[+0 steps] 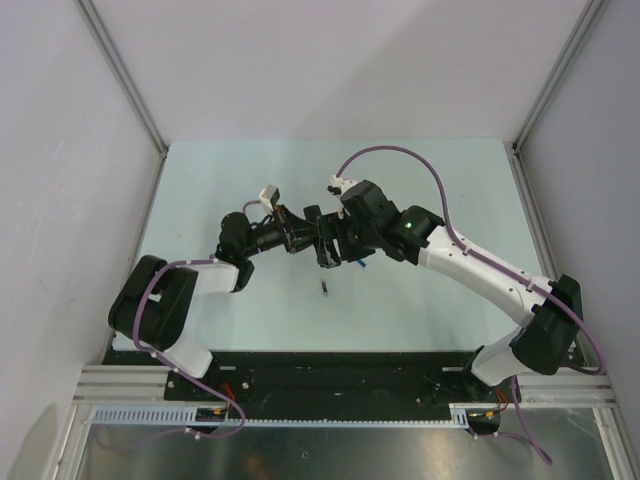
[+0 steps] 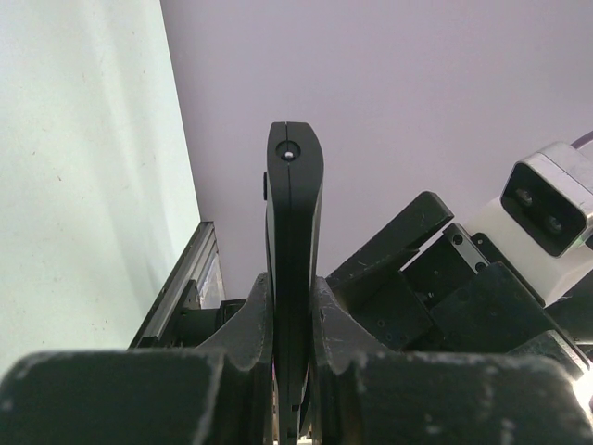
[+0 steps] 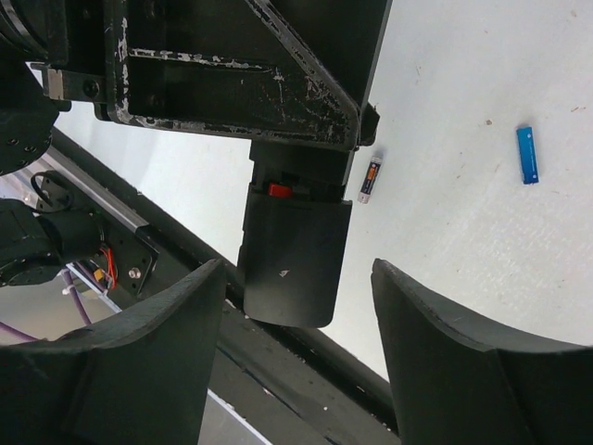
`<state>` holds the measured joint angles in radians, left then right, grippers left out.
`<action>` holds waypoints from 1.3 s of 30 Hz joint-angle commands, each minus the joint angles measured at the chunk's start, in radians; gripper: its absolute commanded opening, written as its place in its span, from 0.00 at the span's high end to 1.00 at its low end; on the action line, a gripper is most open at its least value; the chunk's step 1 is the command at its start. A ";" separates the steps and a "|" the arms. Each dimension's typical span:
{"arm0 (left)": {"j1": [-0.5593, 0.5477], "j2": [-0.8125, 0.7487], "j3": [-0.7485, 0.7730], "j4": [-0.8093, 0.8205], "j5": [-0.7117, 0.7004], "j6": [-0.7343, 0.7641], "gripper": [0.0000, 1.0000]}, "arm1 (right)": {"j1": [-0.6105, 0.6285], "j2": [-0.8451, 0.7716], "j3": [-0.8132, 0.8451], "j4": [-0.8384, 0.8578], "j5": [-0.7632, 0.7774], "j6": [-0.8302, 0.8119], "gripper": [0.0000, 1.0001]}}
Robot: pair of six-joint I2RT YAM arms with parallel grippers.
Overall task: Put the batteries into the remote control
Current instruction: Load the battery cover into the remote control.
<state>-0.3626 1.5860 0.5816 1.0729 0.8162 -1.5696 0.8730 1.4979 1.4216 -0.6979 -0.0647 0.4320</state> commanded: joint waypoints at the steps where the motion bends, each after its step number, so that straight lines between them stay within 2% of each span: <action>1: -0.006 -0.017 0.020 0.025 0.014 0.010 1.00 | 0.004 0.004 0.045 0.031 -0.014 -0.013 0.33; 25: -0.006 -0.001 0.023 0.025 0.018 0.016 1.00 | 0.018 -0.002 0.053 0.012 0.005 -0.015 0.63; 35: -0.007 0.012 0.032 -0.022 -0.015 0.065 1.00 | 0.050 0.021 0.164 -0.118 0.126 -0.032 0.64; 39: -0.010 0.005 0.052 -0.103 -0.045 0.147 1.00 | 0.061 0.047 0.203 -0.208 0.195 -0.018 0.65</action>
<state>-0.3637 1.5932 0.5819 1.0237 0.8062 -1.5219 0.9211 1.5211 1.5593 -0.8051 0.0299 0.4160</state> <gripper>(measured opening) 0.139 0.453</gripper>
